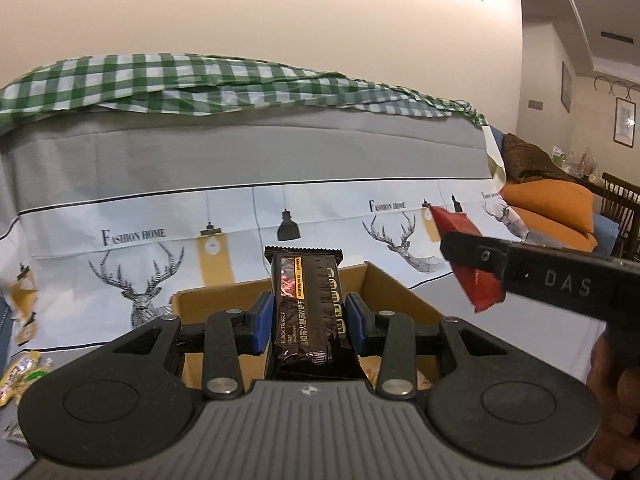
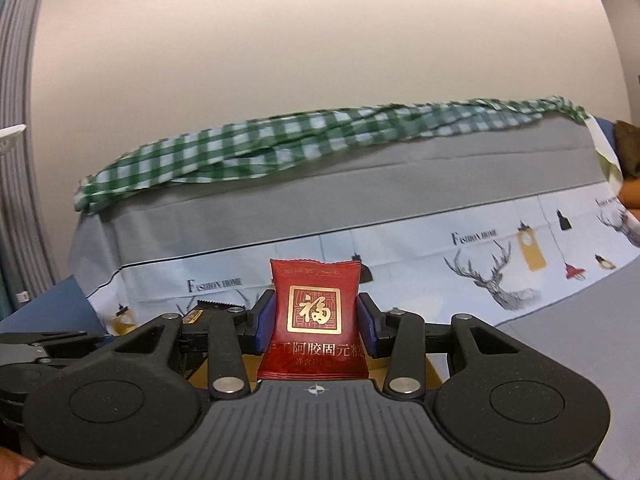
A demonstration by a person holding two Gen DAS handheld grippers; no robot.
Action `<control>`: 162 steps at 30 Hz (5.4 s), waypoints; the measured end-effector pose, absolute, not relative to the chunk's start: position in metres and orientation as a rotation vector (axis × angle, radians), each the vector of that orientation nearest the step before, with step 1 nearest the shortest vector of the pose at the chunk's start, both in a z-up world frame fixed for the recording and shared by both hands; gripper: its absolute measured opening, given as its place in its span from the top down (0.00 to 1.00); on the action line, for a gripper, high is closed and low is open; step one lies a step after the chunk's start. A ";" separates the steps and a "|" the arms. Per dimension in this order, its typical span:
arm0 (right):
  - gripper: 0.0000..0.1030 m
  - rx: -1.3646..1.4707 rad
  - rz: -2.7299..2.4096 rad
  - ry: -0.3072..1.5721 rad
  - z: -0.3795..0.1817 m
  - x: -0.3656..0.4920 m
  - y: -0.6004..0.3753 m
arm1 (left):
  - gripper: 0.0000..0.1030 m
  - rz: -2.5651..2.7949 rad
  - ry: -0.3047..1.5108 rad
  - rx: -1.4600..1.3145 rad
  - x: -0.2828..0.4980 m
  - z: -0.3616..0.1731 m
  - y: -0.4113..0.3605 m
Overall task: Organize snacks
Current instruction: 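Carry both snacks to the box and open both tools to release them, then move both tools from the box back to the remaining snacks, then close the left tool on the silver stick pack and lift it, then grasp the red spicy strip bag with the right tool while the left tool holds the silver pack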
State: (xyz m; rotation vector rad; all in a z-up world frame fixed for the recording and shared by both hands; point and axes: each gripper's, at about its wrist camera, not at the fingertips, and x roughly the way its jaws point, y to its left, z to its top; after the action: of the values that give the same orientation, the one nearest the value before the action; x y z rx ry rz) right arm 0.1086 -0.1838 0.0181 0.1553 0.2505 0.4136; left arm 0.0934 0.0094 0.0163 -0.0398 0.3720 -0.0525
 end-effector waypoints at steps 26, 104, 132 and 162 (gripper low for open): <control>0.57 0.138 0.380 0.302 0.011 0.116 -0.168 | 0.58 -0.046 0.408 -0.077 0.105 0.015 0.013; 0.73 -0.040 0.714 0.480 -0.011 0.085 -0.027 | 0.49 0.562 1.005 -0.296 0.100 -0.122 0.214; 0.69 -0.114 0.899 0.524 -0.026 0.025 0.020 | 0.53 0.141 1.059 -0.142 0.024 -0.114 0.194; 0.29 -0.214 0.874 0.870 -0.108 0.030 0.106 | 0.66 0.366 1.002 -0.356 0.008 -0.098 0.266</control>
State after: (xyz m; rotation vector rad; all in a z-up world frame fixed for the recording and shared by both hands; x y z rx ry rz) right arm 0.0298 0.1058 -0.1082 -0.2144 0.8696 0.8738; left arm 0.0076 0.2664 -0.0976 -0.3561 1.0021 0.3661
